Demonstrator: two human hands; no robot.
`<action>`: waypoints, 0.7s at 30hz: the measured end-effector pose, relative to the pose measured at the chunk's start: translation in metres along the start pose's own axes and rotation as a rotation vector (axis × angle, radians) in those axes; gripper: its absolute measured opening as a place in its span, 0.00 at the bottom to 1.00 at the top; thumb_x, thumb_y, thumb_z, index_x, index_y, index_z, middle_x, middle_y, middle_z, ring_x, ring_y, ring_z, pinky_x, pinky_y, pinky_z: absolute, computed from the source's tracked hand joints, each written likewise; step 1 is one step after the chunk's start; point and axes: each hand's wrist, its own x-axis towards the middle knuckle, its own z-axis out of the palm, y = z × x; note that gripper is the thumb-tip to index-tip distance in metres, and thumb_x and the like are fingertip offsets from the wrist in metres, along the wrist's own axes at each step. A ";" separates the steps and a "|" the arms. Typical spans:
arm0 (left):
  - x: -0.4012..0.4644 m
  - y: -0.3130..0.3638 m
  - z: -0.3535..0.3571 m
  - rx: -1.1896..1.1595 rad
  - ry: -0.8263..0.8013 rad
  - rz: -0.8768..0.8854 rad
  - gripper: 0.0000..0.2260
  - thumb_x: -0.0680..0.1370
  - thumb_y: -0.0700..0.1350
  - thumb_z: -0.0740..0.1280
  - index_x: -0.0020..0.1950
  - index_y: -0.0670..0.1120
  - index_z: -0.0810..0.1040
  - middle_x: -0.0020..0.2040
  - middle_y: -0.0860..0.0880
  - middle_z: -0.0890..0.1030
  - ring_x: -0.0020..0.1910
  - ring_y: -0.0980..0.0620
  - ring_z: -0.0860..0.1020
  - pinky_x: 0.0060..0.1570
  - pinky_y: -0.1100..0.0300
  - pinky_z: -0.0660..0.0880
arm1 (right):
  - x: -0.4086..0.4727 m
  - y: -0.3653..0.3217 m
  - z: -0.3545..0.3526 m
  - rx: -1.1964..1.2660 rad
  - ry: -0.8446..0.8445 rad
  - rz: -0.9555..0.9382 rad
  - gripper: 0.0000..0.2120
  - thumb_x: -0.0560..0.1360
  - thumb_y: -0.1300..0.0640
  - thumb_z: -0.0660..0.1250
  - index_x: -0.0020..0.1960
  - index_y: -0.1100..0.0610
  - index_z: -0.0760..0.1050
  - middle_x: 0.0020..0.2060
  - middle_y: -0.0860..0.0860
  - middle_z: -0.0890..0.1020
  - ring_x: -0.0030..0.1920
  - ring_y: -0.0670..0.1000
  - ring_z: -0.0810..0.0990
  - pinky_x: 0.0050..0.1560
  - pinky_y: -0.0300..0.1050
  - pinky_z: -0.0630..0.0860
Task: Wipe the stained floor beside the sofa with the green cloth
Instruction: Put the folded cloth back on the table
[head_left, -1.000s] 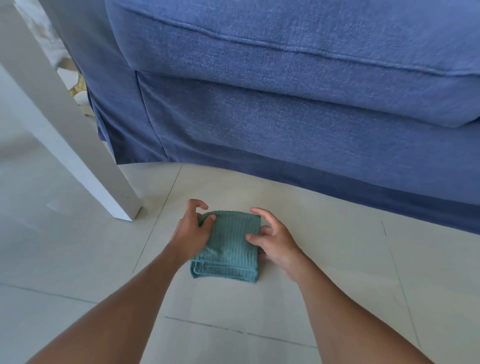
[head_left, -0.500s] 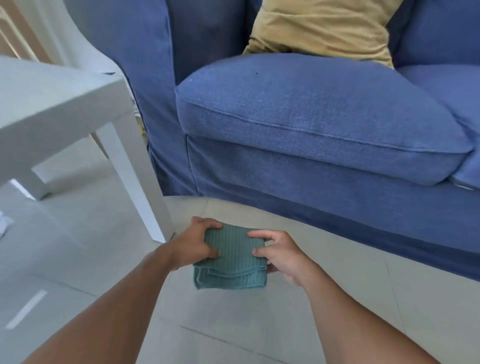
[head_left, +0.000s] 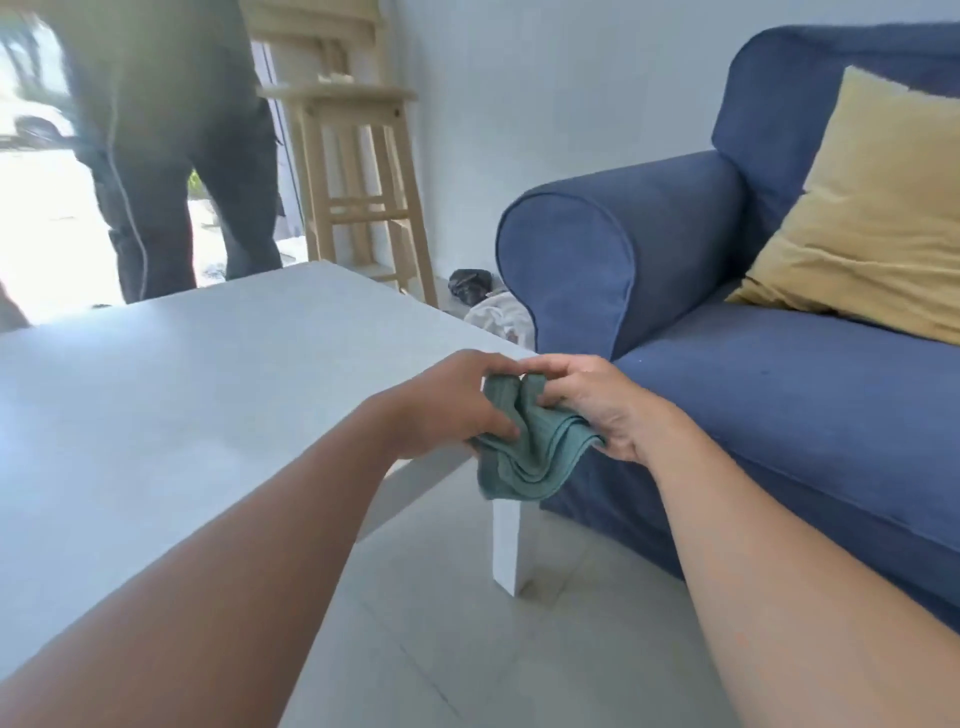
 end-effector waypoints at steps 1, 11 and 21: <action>-0.006 -0.001 -0.011 -0.031 0.036 -0.017 0.22 0.69 0.31 0.75 0.55 0.55 0.81 0.47 0.49 0.84 0.40 0.54 0.85 0.39 0.54 0.84 | 0.006 -0.009 0.008 -0.010 -0.029 0.010 0.24 0.73 0.76 0.57 0.61 0.62 0.82 0.57 0.68 0.83 0.52 0.63 0.84 0.61 0.60 0.80; -0.073 -0.063 -0.143 -0.158 0.440 -0.352 0.30 0.69 0.29 0.76 0.70 0.42 0.74 0.57 0.48 0.73 0.50 0.42 0.82 0.41 0.54 0.84 | 0.072 -0.036 0.104 -0.259 -0.226 -0.005 0.22 0.75 0.76 0.63 0.61 0.57 0.81 0.57 0.56 0.80 0.45 0.48 0.82 0.41 0.38 0.80; -0.077 -0.074 -0.161 0.694 0.481 -0.544 0.16 0.73 0.45 0.68 0.61 0.46 0.79 0.65 0.45 0.67 0.56 0.42 0.73 0.52 0.51 0.76 | 0.080 -0.031 0.170 -0.785 -0.064 -0.282 0.23 0.73 0.64 0.62 0.66 0.54 0.80 0.66 0.53 0.81 0.62 0.52 0.79 0.55 0.40 0.71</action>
